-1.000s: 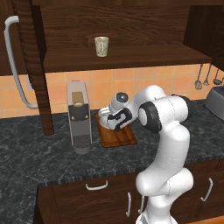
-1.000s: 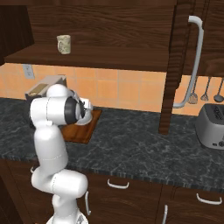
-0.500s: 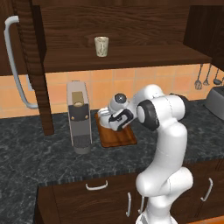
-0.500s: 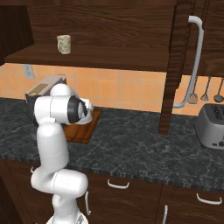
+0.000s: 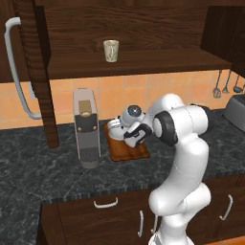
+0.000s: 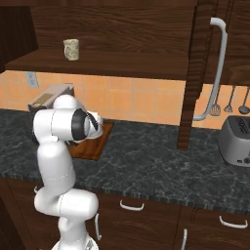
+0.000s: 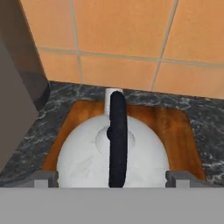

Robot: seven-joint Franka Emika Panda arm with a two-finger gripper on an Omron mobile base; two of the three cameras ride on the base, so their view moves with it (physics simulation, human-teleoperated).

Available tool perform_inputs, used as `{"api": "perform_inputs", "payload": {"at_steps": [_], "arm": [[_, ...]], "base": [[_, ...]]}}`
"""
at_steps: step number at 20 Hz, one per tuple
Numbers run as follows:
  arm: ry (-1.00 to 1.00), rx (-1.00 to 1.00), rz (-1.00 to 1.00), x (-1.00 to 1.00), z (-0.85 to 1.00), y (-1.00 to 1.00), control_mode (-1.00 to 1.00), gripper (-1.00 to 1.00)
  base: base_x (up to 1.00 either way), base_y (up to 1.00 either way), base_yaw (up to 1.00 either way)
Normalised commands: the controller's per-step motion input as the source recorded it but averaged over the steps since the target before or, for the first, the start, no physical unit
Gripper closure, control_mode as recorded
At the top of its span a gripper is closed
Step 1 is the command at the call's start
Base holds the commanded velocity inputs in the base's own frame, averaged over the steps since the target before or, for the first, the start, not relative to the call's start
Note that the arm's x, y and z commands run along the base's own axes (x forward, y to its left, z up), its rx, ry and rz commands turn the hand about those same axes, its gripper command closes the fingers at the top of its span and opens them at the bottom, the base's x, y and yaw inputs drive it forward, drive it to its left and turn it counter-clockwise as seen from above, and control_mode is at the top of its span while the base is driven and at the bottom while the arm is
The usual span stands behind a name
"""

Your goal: Pick the kettle from the counter and place it on the tray. Then pick the mug from the cabinet and place it on the tray. Then close the cabinet doors.

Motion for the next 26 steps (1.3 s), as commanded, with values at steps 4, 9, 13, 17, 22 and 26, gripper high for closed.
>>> {"api": "perform_inputs", "payload": {"at_steps": [4, 9, 13, 17, 22, 26], "arm": [[-0.05, 0.07, -0.03, -0.75, 0.52, -0.01, -1.0, -1.0], [-0.08, 0.06, -0.02, -0.64, 0.84, -0.17, -1.0, -1.0], [-0.01, 0.02, -0.08, -0.44, 0.82, -0.2, -1.0, -1.0], [0.0, 0.0, -0.06, -0.34, 0.91, -0.11, -1.0, -1.0], [0.01, 0.0, -0.02, -0.34, 0.98, -0.12, -1.0, -1.0], [0.01, 0.0, 0.0, -0.34, 0.99, -0.05, -1.0, -1.0]], "base": [[0.0, 0.0, 0.0], [0.0, 0.0, 0.0], [0.0, 0.0, 0.0], [0.0, 0.0, 0.0], [0.0, 0.0, 0.0], [0.0, 0.0, 0.0]]}}
